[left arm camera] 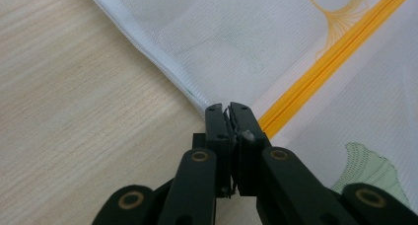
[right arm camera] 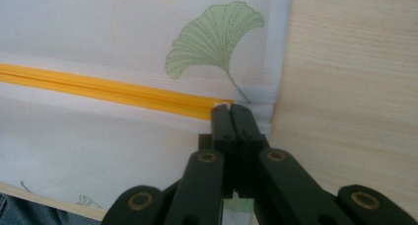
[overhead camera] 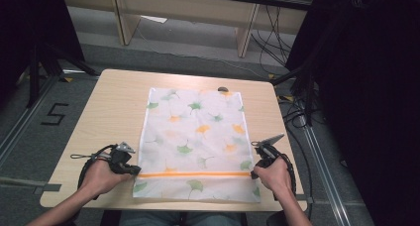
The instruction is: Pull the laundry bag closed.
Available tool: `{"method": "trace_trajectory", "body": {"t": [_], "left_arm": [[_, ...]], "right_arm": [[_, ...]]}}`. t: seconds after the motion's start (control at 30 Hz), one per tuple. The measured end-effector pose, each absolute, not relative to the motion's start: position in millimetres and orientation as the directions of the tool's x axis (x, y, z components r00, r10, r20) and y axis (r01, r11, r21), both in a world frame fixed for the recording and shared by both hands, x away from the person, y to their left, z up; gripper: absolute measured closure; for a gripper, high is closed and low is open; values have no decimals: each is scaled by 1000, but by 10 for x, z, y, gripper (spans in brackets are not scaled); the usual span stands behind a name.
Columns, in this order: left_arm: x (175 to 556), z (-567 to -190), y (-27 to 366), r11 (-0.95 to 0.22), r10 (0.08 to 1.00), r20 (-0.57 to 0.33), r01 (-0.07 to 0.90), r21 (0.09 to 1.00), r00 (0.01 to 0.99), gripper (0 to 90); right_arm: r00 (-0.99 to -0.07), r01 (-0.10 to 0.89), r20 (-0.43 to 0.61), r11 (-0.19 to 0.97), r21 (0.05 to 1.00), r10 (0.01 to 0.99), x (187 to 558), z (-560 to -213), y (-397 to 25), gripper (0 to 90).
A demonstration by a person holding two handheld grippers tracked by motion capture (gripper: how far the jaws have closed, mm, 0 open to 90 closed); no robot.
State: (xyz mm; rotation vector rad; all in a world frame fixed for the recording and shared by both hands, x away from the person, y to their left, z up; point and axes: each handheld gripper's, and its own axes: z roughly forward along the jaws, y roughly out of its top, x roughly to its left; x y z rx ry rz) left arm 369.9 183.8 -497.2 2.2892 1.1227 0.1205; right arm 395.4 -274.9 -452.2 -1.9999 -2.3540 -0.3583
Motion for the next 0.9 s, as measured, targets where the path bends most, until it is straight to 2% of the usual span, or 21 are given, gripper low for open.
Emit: {"method": "trace_trajectory", "body": {"t": [0.07,0.17,0.2,0.27,0.33,0.4,0.53,0.57,0.6,0.63,0.67,0.7,0.8,0.87,0.9], "left_arm": [[3700,-4970,1839,-482,746,-162,692,537,645,873],[3698,-4973,1838,-476,749,-167,696,537,642,873],[3696,-4971,1837,-477,750,-164,696,537,641,873],[3698,-4972,1838,-478,748,-166,695,538,643,872],[3693,-4970,1836,-477,750,-164,696,536,641,872],[3690,-4971,1836,-481,747,-160,691,540,645,871],[3682,-4970,1837,-478,750,-157,692,542,642,868],[3683,-4974,1835,-473,751,-160,691,547,641,864],[3675,-4964,1839,-472,751,-155,686,553,642,851],[3663,-4928,1851,-430,762,-165,680,594,626,846],[3663,-4928,1851,-430,762,-165,680,594,626,830],[3655,-4852,1887,-397,765,-175,668,629,619,816],[3636,-4799,1923,-355,772,-182,651,671,609,790],[3628,-4772,1956,-330,775,-188,640,694,603,742],[3630,-4769,1963,-320,781,-181,632,705,598,742]], "right_arm": [[-172,977,170,145,159,970,3951,-4532,-2754,900],[-90,991,210,67,117,974,3927,-4536,-2743,900],[-166,978,197,136,157,966,3937,-4563,-2795,900],[-179,976,197,148,161,964,3933,-4573,-2807,900],[-148,982,206,119,148,967,3928,-4578,-2800,900],[-173,972,227,129,195,958,3912,-4614,-2829,900],[-175,973,248,128,194,953,3898,-4581,-2874,894],[-163,968,261,103,228,951,3885,-4546,-2890,847],[-104,971,294,33,236,950,3853,-4469,-2901,775],[-110,958,311,18,286,944,3835,-4466,-2921,758],[-110,958,311,18,286,944,3835,-4466,-2921,758],[-86,948,306,-16,318,948,3807,-4434,-2961,703],[-103,932,301,-14,362,948,3804,-4443,-3033,674],[-66,927,303,-54,371,951,3799,-4441,-3041,653],[-91,923,294,-30,384,951,3808,-4453,-3072,644]]}}
